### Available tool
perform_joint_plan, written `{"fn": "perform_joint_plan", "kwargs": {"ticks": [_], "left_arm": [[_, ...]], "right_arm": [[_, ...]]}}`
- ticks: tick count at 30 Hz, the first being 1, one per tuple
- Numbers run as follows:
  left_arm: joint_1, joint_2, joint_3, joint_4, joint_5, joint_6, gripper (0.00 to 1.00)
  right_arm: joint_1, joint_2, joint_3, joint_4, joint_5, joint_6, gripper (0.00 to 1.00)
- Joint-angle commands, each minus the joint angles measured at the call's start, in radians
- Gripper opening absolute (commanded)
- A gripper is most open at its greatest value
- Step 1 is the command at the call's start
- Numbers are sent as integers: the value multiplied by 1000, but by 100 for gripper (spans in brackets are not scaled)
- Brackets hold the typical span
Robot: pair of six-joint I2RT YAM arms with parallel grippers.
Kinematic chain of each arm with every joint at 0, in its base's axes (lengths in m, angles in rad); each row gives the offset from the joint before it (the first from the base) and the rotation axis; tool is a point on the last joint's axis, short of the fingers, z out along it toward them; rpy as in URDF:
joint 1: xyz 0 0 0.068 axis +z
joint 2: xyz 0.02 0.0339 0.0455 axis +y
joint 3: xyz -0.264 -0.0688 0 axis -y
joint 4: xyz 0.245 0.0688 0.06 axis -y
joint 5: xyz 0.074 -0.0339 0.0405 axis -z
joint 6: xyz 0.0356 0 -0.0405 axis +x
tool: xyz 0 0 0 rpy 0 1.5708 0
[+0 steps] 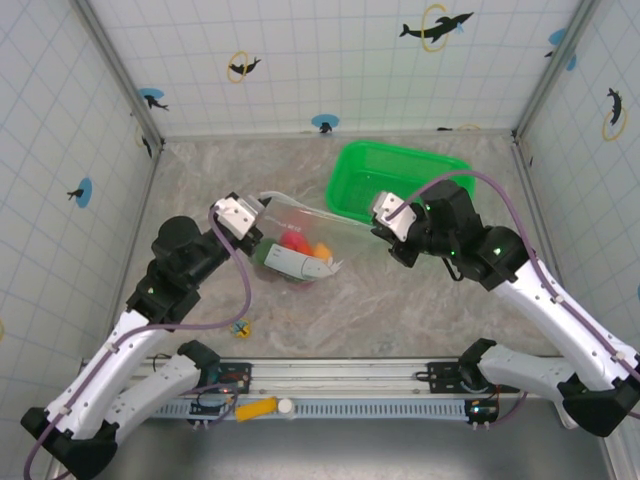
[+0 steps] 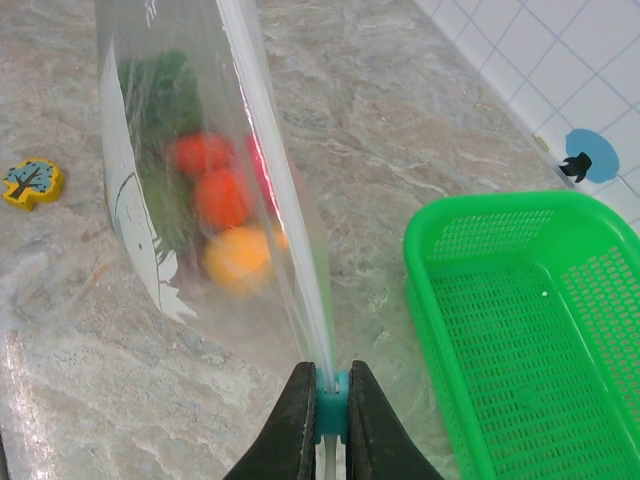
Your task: Place the food in the zip-top bag and seal the zipper
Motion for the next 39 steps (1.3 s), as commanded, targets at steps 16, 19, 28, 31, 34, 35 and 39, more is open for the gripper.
{"fn": "perform_joint_plan", "kwargs": {"ticks": [16, 19, 28, 31, 34, 35, 39], "left_arm": [[57, -87, 21, 184, -311, 54, 0], [57, -92, 21, 182, -317, 56, 0], [56, -81, 56, 91, -102, 39, 0], [57, -93, 70, 19, 26, 24, 0], [57, -142, 51, -45, 122, 39, 0], [57, -161, 40, -58, 134, 40, 0], [56, -214, 38, -134, 188, 45, 0]], "right_arm": [[-72, -102, -125, -211, 122, 3, 0], [-75, -112, -137, -213, 121, 3, 0], [-75, -115, -81, -168, -28, 15, 22], [-65, -150, -45, -92, -187, 46, 45], [-65, -240, -81, 67, -305, 116, 65], [-66, -271, -102, 121, -321, 138, 69], [-67, -306, -131, 194, -335, 166, 72]]}}
